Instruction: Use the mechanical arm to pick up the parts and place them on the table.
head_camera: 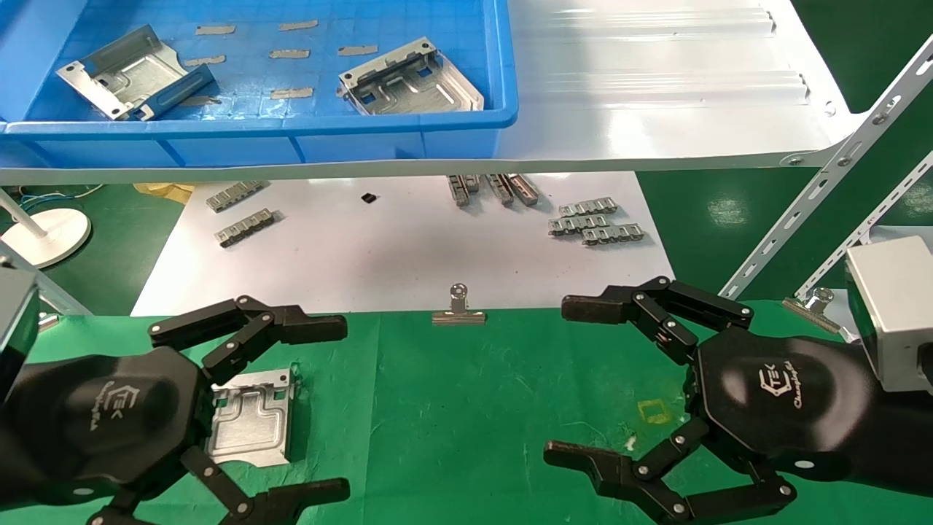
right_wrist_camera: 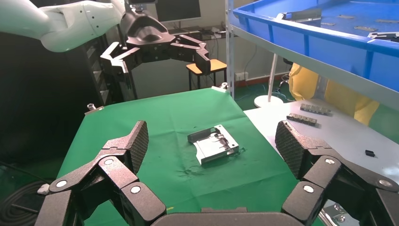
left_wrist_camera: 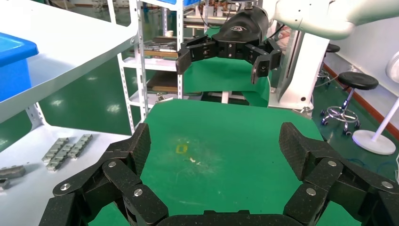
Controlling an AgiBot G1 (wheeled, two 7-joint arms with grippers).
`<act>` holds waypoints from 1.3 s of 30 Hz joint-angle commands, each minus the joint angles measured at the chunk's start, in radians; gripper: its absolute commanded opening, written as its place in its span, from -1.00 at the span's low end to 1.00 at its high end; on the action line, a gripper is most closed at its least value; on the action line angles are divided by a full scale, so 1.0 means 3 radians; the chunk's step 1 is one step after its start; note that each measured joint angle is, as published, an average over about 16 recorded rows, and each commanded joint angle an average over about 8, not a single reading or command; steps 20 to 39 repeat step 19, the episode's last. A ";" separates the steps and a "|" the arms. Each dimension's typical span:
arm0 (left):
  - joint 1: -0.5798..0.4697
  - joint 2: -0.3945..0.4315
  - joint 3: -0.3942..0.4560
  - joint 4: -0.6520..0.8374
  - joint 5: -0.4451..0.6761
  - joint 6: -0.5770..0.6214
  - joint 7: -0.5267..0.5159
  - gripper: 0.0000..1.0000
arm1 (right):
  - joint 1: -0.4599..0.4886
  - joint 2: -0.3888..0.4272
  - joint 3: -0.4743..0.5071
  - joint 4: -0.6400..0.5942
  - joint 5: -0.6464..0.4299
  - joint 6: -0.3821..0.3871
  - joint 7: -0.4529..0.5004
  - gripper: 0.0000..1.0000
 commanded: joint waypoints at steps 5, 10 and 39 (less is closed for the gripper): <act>-0.0016 0.0003 0.0022 0.0030 0.0001 0.0002 0.0013 1.00 | 0.0000 0.0000 0.0000 0.0000 0.0000 0.0000 0.0000 1.00; -0.0024 0.0005 0.0032 0.0044 0.0002 0.0003 0.0019 1.00 | 0.0000 0.0000 0.0000 0.0000 0.0000 0.0000 0.0000 1.00; -0.0031 0.0007 0.0041 0.0058 0.0005 0.0005 0.0025 1.00 | 0.0000 0.0000 0.0000 0.0000 0.0000 0.0000 0.0000 1.00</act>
